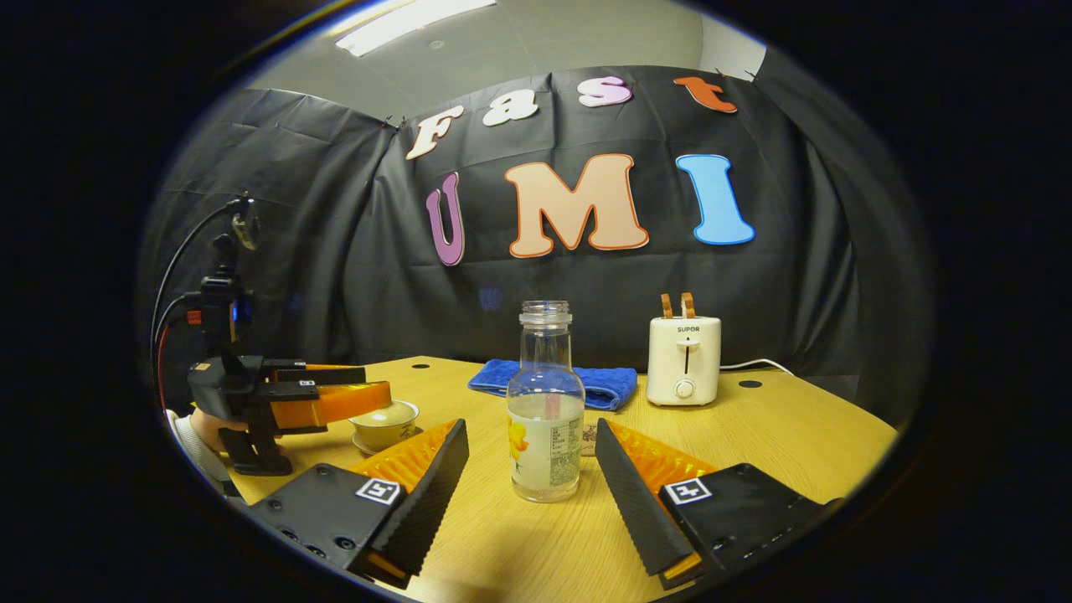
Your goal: Open the teacup lid with one hand, grasp the water bottle and pour water into the teacup with the other hand; after pouring, place the water bottle on the coaster and then close the teacup lid.
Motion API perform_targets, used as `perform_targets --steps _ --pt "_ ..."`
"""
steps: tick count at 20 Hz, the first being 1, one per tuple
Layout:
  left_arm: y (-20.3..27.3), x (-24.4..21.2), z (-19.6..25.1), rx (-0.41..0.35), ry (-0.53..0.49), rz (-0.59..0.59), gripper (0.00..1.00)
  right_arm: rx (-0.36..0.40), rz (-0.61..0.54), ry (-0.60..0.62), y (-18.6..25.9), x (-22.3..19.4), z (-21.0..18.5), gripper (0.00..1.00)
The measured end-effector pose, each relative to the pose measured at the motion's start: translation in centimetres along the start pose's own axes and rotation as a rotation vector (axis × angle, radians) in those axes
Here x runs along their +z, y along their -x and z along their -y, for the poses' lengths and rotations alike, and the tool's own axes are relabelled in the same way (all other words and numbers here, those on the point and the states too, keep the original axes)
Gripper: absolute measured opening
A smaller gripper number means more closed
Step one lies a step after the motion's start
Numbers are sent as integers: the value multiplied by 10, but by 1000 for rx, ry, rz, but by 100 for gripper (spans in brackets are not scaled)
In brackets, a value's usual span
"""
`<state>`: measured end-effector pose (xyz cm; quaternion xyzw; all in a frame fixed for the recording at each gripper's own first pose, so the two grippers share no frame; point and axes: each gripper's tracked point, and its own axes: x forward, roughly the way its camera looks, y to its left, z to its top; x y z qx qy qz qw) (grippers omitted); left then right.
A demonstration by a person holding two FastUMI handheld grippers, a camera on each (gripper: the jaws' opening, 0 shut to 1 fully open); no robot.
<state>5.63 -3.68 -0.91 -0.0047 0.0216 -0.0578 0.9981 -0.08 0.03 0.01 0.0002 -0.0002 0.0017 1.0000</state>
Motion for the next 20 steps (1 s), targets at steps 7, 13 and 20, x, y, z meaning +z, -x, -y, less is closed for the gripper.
perform_targets --steps 7,13,20 --pt "-13 -5 6 -21 2 -36 75 4 -1 0 1 -1 0 95" --pt "-18 -12 6 -27 4 -77 56 5 -1 0 1 0 0 95" --pt "-20 -15 7 -26 0 -99 34 8 -1 0 1 0 -1 97"
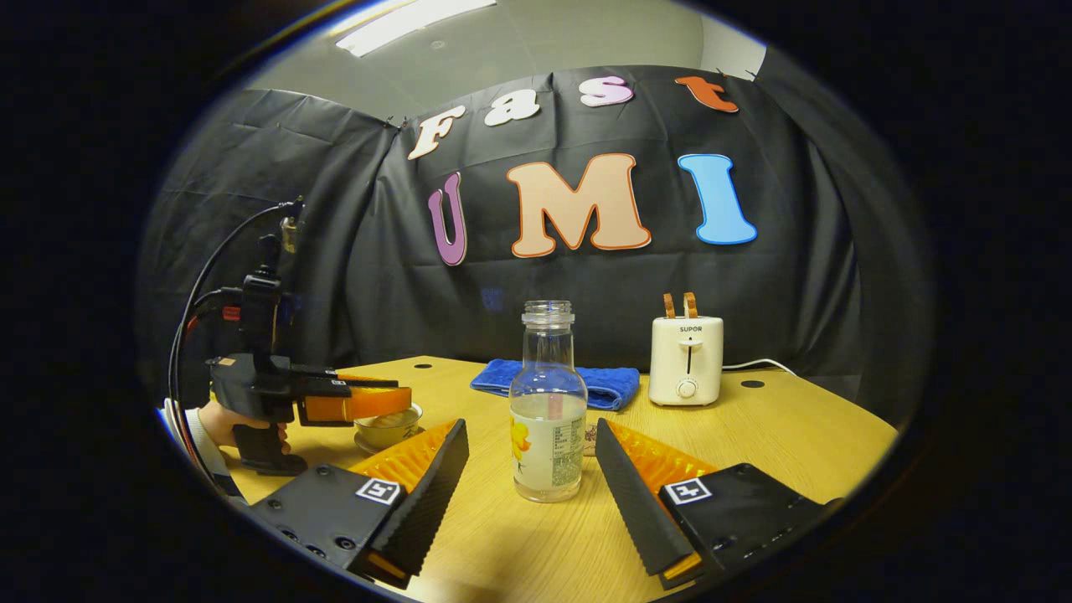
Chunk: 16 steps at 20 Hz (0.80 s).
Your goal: Open the teacup lid with one hand, grasp the water bottle and pour water into the teacup with the other hand; after pouring, place the water bottle on the coaster and then close the teacup lid.
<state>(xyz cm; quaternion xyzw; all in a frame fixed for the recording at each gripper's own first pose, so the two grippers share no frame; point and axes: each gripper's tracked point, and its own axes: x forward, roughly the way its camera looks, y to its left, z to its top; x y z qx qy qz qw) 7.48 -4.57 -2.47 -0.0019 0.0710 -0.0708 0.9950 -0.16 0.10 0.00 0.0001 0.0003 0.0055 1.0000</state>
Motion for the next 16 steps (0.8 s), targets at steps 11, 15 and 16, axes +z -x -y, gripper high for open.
perform_targets --steps 11,15,16 --pt "7 13 -9 40 22 90 29 4 -1 0 0 -1 -1 97" --pt "9 17 -16 66 28 118 29 -2 -1 0 -1 -1 1 97" --pt "10 17 -18 74 28 120 29 -7 -2 0 -1 -1 2 95"
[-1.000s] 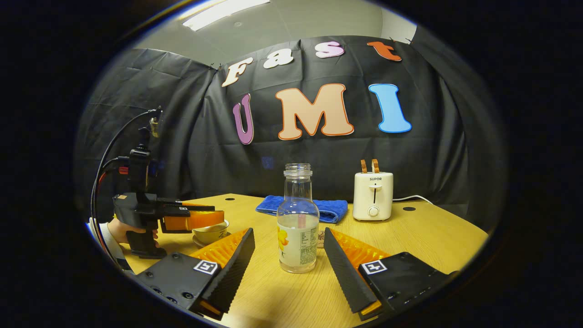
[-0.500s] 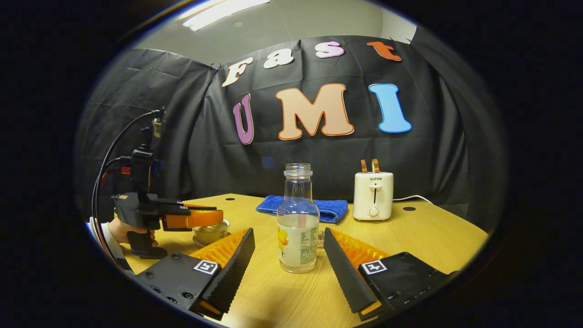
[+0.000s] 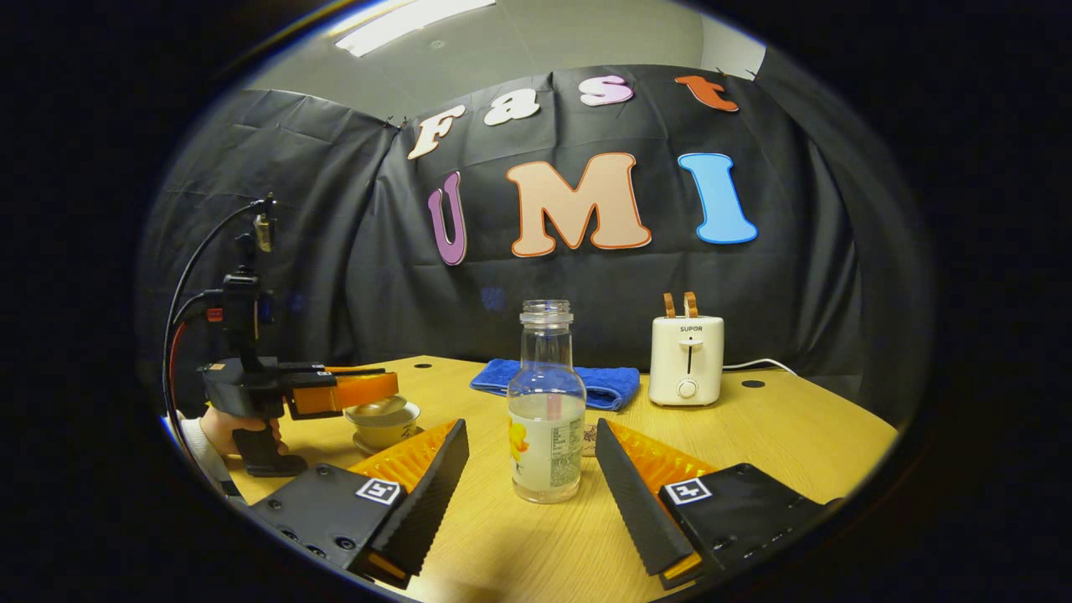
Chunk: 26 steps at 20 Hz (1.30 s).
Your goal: Open the teacup lid with one hand, grasp the water bottle and pour water into the teacup with the other hand; after pouring, place the water bottle on the coaster and then close the teacup lid.
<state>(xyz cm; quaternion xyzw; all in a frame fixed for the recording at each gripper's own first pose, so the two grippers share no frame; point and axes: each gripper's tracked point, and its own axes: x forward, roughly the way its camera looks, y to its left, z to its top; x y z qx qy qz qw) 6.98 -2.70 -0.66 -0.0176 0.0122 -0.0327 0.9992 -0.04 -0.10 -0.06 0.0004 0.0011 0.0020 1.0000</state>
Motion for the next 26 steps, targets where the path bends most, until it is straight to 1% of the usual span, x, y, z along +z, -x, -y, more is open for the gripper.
perform_targets --steps 2,3,6,9,13,14,15,16,17,18,23,26 --pt "4 1 -4 17 -1 6 29 9 -2 -1 -3 -1 -1 95" --pt "6 1 -8 28 -1 7 29 11 -6 -2 -5 -1 0 97" --pt "12 3 -20 55 -3 13 29 -25 -18 -3 -19 -1 12 95" --pt "20 3 -33 74 13 13 28 -19 -48 -3 -27 -8 10 97" --pt "29 4 -56 114 24 23 29 -4 -105 -1 -37 -18 7 97" --pt "32 5 -61 122 23 24 28 -1 -118 -2 -40 -19 6 99" --pt "33 4 -67 131 15 23 28 -1 -133 0 -42 -21 6 95" --pt "35 4 -72 141 4 21 28 -1 -150 3 -46 -25 6 99" --pt "37 4 -77 149 -8 18 28 1 -166 5 -48 -27 4 99" --pt "39 4 -81 154 -17 18 28 0 -184 7 -53 -30 4 97" --pt "49 6 -97 168 2 27 29 -32 -249 5 -68 -41 6 99" --pt "53 6 -106 176 9 30 28 -53 -254 10 -73 -43 9 94"
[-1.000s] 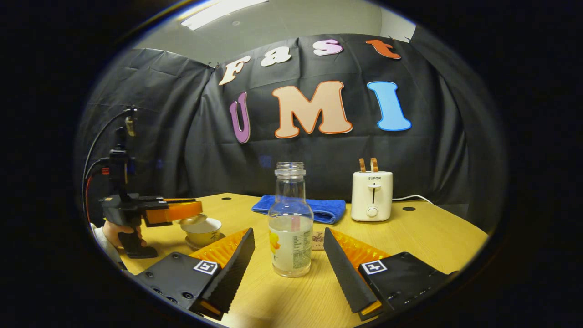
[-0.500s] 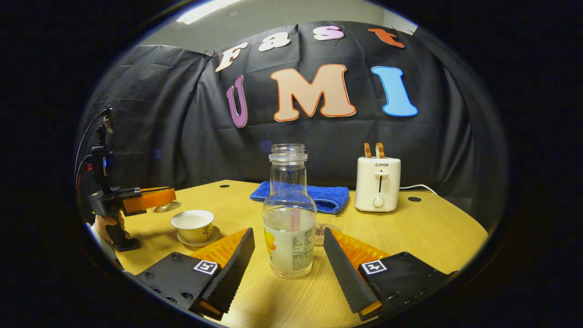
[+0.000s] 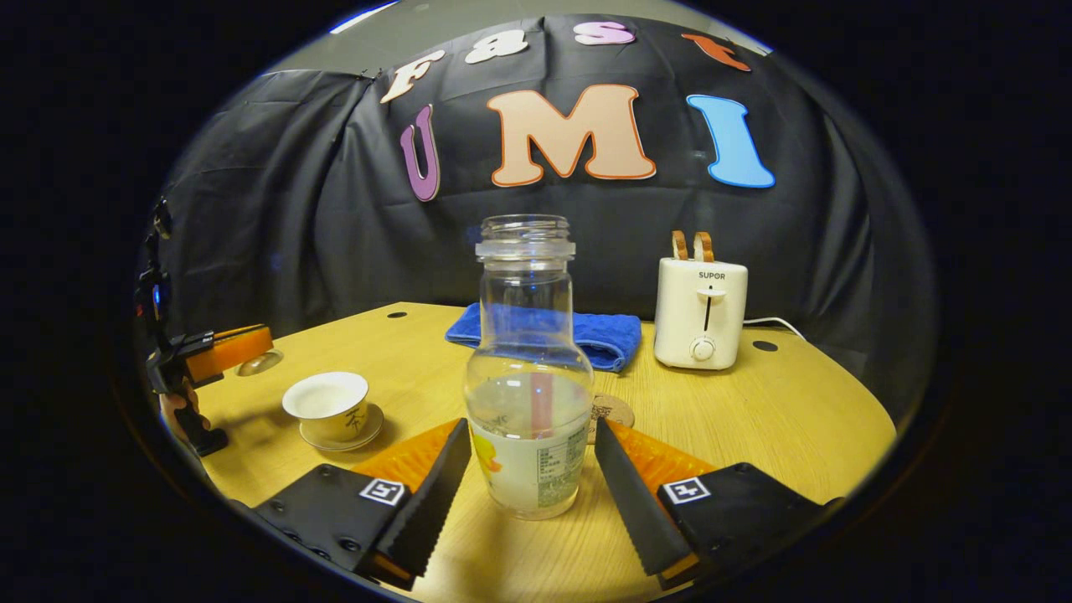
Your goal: Open the teacup lid with one hand, grasp the water bottle and pour water into the teacup with the other hand; after pouring, place the water bottle on the coaster and then close the teacup lid.
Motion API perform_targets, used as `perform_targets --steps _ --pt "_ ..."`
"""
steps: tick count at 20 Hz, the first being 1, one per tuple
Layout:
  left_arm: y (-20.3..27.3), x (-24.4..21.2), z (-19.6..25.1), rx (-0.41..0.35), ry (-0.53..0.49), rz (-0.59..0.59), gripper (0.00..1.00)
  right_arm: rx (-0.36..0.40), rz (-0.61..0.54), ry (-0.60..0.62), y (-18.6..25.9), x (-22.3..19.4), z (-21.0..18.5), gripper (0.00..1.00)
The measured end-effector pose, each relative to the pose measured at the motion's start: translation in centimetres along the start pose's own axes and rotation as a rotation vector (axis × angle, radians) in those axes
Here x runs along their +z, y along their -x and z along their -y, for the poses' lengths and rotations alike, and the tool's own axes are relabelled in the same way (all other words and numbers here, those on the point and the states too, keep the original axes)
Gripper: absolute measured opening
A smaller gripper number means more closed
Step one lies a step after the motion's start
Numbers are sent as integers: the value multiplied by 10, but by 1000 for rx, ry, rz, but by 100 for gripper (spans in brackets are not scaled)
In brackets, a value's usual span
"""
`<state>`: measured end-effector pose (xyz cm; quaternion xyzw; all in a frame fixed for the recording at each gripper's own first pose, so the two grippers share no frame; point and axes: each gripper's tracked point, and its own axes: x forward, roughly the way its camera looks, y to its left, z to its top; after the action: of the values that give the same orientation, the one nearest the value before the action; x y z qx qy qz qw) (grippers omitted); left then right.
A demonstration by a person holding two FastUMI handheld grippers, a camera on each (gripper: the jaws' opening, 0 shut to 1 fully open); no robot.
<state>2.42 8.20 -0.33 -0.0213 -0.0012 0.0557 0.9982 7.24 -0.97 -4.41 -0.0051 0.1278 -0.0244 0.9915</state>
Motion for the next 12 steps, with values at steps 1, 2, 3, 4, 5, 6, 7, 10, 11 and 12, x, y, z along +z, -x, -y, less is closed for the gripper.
perform_targets --steps 1,2,3,4,5,6,7,10,11,12 --pt "3 1 -3 3 -1 -5 28 -6 -2 4 2 0 -1 85" --pt "4 0 -6 7 -1 -7 28 -8 -9 11 0 0 -2 83" --pt "5 -1 -7 8 3 -6 28 -13 -8 14 -1 -1 -1 83" --pt "5 0 -8 8 6 -6 29 -18 -7 18 -1 0 -1 82" --pt "5 0 -9 8 10 -5 29 -21 -5 25 0 -1 -1 81" --pt "5 0 -8 8 9 -4 28 -24 -1 35 0 0 -2 81" --pt "6 0 -10 8 9 -6 29 -29 4 49 1 1 -3 81" --pt "6 -1 -10 11 8 -10 29 -51 12 109 3 3 -6 81" --pt "6 -1 -10 11 9 -9 29 -64 13 139 4 4 -7 81" --pt "5 -1 -10 10 8 -11 29 -78 13 182 5 5 -8 81"
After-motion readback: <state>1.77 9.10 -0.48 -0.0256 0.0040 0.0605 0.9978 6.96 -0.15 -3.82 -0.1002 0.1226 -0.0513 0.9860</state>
